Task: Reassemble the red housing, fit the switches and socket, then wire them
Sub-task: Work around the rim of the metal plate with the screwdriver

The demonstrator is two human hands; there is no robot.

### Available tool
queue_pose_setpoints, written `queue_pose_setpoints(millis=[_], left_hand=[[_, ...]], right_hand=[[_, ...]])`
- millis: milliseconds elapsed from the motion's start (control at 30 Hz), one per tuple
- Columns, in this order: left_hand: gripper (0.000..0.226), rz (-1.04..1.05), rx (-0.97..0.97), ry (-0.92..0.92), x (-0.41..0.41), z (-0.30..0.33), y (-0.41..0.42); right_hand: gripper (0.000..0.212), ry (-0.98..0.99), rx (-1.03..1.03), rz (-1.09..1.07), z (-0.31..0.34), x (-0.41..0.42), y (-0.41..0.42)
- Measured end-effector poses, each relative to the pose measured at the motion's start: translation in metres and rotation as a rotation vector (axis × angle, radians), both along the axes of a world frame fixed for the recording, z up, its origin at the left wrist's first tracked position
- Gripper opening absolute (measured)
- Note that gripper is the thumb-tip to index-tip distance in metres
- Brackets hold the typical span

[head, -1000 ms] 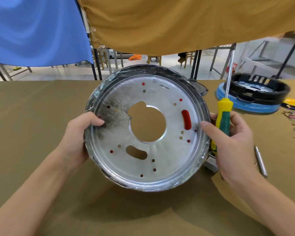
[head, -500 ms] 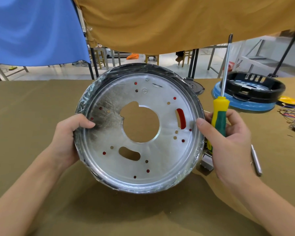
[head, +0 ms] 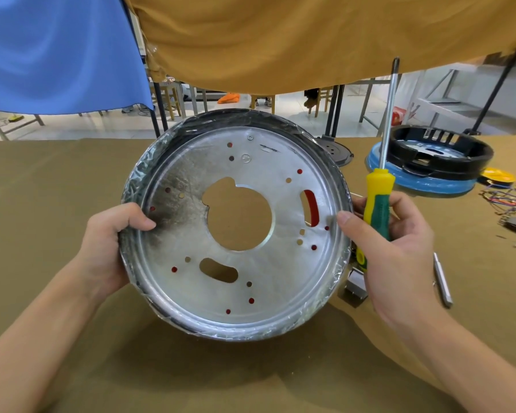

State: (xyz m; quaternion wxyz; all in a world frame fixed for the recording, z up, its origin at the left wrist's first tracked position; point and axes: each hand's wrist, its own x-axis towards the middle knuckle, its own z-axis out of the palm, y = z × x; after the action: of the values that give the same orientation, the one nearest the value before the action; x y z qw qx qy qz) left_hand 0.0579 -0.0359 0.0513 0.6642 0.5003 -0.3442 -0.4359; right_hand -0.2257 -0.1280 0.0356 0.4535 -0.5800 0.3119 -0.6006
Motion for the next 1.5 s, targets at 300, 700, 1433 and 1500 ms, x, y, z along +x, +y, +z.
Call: queue_pose_setpoints(millis=[300,700,1433,1500], left_hand=[[0.039,-0.002,0.011,-0.006,0.0,-0.001,-0.001],[0.034,-0.054,0.172,0.066,0.009,-0.003,-0.009],[0.055,-0.031,0.647,-0.427,0.028,-0.002,-0.011],[0.053,-0.063,0.645,-0.433,0.025,-0.001,-0.01]], right_hand=[[0.026,0.012,0.038,0.014,0.001,0.001,0.001],[0.007,0.224,0.281,0.009,0.013,-0.029,-0.048],[0.025,1.169,0.305,-0.129,0.004,-0.085,-0.097],[0.026,1.217,0.253,-0.134,-0.001,-0.077,-0.097]])
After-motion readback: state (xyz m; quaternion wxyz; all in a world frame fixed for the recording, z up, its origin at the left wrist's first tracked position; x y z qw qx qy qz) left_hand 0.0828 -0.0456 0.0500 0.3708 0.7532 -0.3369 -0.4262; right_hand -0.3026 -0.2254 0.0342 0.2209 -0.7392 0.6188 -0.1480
